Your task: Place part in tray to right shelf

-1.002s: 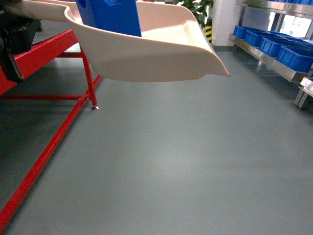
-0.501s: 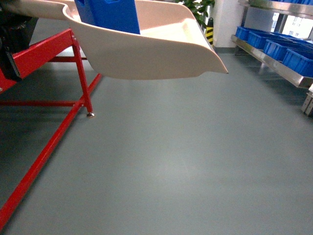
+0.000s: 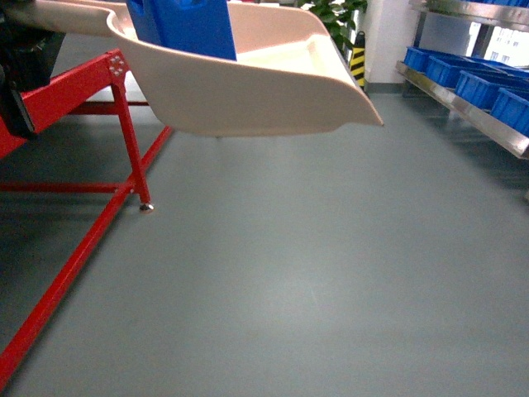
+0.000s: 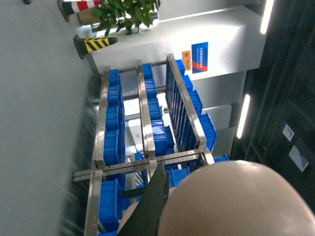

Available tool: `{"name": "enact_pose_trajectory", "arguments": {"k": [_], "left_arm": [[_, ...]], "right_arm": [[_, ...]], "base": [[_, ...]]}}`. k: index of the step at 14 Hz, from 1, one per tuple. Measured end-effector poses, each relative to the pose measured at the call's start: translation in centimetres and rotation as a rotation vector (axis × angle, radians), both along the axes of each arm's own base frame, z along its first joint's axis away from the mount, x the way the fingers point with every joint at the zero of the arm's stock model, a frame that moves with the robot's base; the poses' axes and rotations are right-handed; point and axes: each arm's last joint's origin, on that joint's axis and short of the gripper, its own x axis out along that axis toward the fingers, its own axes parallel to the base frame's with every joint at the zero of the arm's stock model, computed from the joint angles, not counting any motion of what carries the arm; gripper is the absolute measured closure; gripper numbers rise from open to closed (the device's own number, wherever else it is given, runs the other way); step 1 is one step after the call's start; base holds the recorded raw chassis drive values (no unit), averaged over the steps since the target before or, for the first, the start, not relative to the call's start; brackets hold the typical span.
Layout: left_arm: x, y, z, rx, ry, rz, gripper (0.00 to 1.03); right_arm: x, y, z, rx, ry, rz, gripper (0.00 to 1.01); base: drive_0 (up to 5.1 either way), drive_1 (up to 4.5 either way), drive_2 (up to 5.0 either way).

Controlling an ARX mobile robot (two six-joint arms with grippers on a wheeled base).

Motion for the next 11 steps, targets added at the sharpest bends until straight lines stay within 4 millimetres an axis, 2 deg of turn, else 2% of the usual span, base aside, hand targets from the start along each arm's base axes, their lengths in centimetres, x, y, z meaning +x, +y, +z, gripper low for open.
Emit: {"name": "enact_pose_trajectory", "arguments": {"k": [11], "left_arm": [[-0.01, 0.0, 0.06, -0.001, -0.006, -0.001, 0.89]], "right_arm": [[0.01, 0.01, 0.03, 0.002, -0.002, 0.0, 0.03]], "base": [[0.0, 4.12, -4.2]]}}
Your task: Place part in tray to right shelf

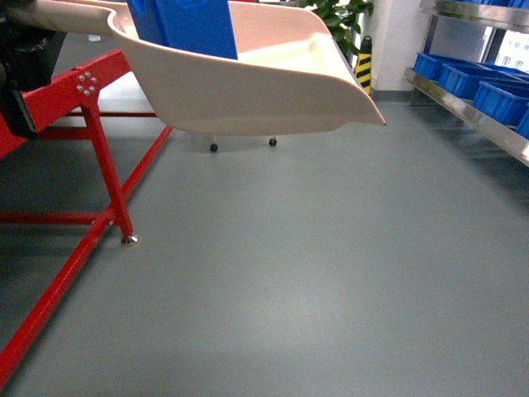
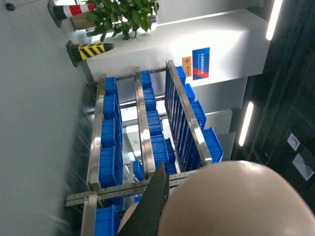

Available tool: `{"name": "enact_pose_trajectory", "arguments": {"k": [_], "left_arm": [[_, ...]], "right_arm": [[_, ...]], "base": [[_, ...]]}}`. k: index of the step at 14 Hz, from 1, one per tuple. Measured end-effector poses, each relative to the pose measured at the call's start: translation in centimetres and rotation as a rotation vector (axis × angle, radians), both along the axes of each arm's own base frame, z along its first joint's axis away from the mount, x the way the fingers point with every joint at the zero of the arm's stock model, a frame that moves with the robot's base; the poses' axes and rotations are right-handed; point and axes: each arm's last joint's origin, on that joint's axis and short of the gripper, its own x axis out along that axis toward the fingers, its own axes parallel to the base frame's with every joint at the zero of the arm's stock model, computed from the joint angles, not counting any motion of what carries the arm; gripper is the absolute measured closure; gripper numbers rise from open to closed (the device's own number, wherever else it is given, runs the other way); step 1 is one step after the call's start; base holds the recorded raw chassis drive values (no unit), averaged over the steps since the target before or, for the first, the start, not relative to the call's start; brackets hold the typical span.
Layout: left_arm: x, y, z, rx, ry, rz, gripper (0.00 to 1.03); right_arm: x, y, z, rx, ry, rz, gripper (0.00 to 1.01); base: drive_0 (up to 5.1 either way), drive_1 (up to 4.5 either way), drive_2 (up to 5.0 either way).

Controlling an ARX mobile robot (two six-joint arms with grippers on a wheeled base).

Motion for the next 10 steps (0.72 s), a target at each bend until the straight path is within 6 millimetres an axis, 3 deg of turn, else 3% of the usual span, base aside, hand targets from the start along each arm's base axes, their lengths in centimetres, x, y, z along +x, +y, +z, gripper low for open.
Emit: {"name": "enact_pose_trajectory", "arguments": {"k": [10], "left_arm": [[-0.01, 0.0, 0.0, 0.0, -0.001, 0.0, 0.89]], "right_arm": [[-0.01, -0.01, 0.03, 0.003, -0.002, 0.0, 0.03]], "base": [[0.0, 4.16, -4.1]]}}
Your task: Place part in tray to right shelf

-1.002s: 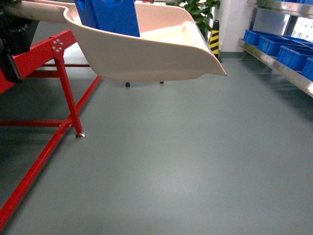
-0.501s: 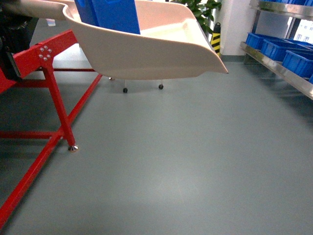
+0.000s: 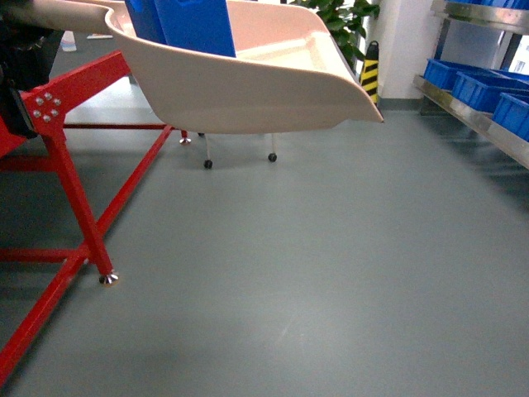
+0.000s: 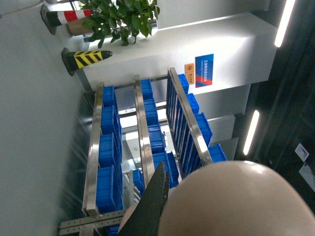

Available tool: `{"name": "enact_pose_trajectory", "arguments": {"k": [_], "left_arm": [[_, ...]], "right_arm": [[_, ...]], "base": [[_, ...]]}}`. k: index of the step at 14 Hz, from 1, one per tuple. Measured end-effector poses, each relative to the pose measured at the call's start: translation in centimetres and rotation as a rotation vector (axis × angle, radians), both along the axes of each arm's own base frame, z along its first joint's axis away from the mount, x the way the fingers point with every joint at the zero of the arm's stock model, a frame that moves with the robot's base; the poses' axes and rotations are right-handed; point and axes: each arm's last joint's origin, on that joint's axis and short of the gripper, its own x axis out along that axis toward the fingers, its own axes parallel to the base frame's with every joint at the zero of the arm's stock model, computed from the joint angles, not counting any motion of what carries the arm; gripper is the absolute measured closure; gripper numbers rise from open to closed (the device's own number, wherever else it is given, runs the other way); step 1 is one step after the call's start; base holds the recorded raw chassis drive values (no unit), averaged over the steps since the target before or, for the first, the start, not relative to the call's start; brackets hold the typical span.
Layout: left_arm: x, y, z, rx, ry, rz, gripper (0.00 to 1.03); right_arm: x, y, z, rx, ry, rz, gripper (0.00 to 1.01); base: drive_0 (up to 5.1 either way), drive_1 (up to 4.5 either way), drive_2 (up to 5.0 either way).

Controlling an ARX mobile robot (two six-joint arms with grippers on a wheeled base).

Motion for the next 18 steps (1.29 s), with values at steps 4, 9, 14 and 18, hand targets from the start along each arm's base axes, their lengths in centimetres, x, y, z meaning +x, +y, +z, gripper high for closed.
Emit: {"name": "enact_pose_trajectory", "arguments": {"k": [4, 9, 14, 18], "left_arm": [[0.0, -0.07, 0.01, 0.0, 0.0, -0.002, 0.89], [0.0, -0.05, 0.01, 0.0, -0.001, -0.001, 0.89], [0.0, 0.0, 0.02, 0.0, -0.002, 0.001, 0.89], [0.02, 0.07, -0.02, 0.0, 0.003, 0.007, 0.89]], "right_arm": [[0.0, 0.0, -0.02, -0.002, 0.002, 0.0, 0.03], [0.01, 0.01, -0.04, -0.004, 0.003, 0.0, 0.03], [-0.01, -0.01, 0.0, 0.0, 0.0, 0.0, 0.03], [0.03, 0.03, -0.06, -0.004, 0.005, 0.001, 0.03]], "base": [[0.0, 4.18, -4.2], [0.0, 4.22, -4.2], [0.0, 4.24, -4.2], [-0.7, 0.4, -1.7]]}}
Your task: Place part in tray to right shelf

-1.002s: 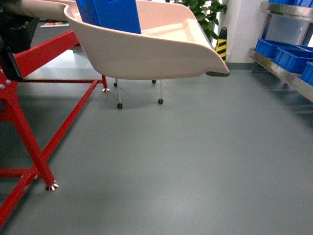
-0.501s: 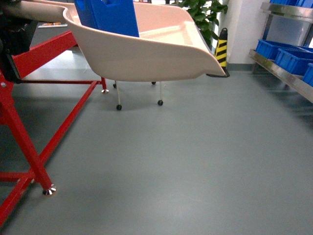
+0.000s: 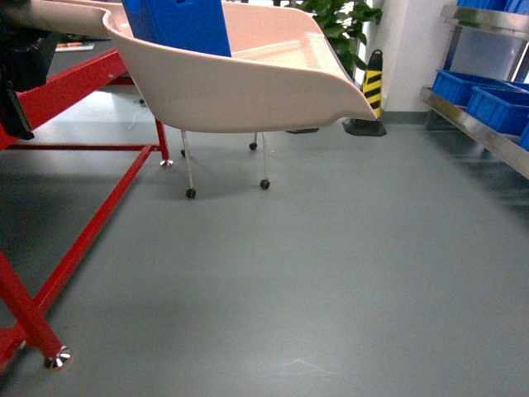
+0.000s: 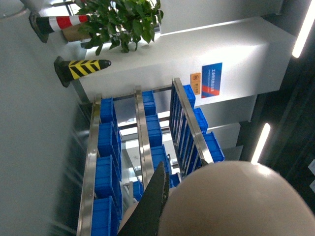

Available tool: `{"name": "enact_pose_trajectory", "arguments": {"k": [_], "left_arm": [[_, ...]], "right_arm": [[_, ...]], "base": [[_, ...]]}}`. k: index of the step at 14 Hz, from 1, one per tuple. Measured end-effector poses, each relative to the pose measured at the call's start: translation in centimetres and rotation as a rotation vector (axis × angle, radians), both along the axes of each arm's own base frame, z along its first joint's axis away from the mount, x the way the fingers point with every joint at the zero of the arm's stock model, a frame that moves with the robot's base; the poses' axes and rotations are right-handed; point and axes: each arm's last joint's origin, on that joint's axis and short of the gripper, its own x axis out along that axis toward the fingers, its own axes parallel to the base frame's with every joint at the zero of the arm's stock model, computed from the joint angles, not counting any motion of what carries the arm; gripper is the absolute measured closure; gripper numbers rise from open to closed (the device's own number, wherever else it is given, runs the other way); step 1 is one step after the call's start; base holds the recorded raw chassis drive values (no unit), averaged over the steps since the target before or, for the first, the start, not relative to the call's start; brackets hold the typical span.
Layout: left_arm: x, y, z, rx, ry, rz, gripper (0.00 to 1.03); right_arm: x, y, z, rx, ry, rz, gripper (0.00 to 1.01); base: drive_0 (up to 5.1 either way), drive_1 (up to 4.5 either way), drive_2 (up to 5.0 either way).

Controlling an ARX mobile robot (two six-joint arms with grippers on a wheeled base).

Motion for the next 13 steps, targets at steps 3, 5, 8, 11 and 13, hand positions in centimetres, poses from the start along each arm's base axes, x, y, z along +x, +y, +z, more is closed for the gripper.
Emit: {"name": "enact_pose_trajectory", "arguments": {"k": [3, 5, 8, 11, 13], "left_arm": [[0.0, 0.05, 0.04, 0.0, -0.004, 0.001, 0.89], [-0.01, -0.07, 0.01, 0.001, -0.002, -0.007, 0.89], [-0.01, -0.07, 0.02, 0.001, -0.003, -0.007, 0.89], [-0.01, -0.06, 0.02, 0.0, -0.002, -0.005, 0.89], [-0.01, -0.06, 0.02, 0.001, -0.003, -0.006, 0.89]], "right_arm": [[-0.03, -0.03, 0.04, 0.003, -0.002, 0.001, 0.03], [-0.03, -0.02, 0.03, 0.002, -0.002, 0.001, 0.03], [-0.03, -0.02, 0.03, 0.002, -0.002, 0.002, 0.03], [-0.02, -0.02, 0.02, 0.001, -0.001, 0.002, 0.03], [-0.03, -0.02, 0.03, 0.002, -0.002, 0.002, 0.03]], "base": [[-1.8, -1.79, -1.8], [-1.6, -1.64, -1.6], [-1.5, -1.49, -1.5], [-1.7, -1.74, -1.7], [-1.6, -1.61, -1.6]]}}
